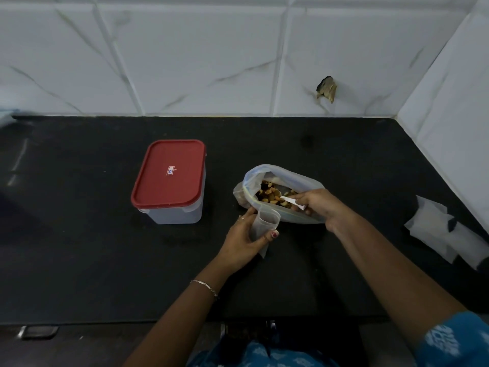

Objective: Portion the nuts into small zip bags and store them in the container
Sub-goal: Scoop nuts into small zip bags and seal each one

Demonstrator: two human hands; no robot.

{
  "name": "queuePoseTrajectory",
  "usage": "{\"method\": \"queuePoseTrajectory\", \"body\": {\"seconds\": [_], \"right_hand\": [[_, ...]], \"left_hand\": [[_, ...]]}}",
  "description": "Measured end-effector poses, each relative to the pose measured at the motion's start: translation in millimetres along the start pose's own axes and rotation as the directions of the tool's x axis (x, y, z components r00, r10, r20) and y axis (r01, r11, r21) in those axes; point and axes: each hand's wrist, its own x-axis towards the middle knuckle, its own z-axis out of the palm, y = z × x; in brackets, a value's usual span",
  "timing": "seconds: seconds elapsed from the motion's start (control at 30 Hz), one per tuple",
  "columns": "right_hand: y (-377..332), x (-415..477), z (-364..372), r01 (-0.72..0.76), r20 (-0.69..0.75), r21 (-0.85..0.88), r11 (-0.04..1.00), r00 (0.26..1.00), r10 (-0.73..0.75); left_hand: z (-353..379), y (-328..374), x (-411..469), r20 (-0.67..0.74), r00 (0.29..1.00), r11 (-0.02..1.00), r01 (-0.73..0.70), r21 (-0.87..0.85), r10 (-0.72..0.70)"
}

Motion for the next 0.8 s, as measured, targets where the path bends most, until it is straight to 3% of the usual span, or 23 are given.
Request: {"method": "queuePoseTrajectory", "body": {"seconds": [0.33, 0.5, 0.63, 0.8], "right_hand": [[-2.6, -9.6, 3.4, -0.051, 0.020, 0.113, 0.992, 0.999, 0.049], [-3.3, -17.9, -6.3, -0.027, 0.045, 0.110, 0.994, 0.999, 0.022], [-2.5, -28.3, -15.7, -0.001, 0.058, 0.094, 0.996, 0.998, -0.004], [-0.9, -33.5, -23.5, 0.031, 0.075, 0.113, 0.993, 0.996, -0.040]], "left_hand": [[-2.6, 1.1, -0.4, 0.034, 0.999, 1.000, 0.010, -0.019, -0.009], [2.3, -0.5, -6.4, -0.157, 0.987, 0.999, 0.011, -0.043, -0.017], [8.7, -2.9, -12.1, -0.366, 0.931, 0.998, 0.006, 0.060, 0.017], [4.9, 8.4, -8.3, -0.399, 0.917, 0.997, 0.001, 0.079, 0.031]]}}
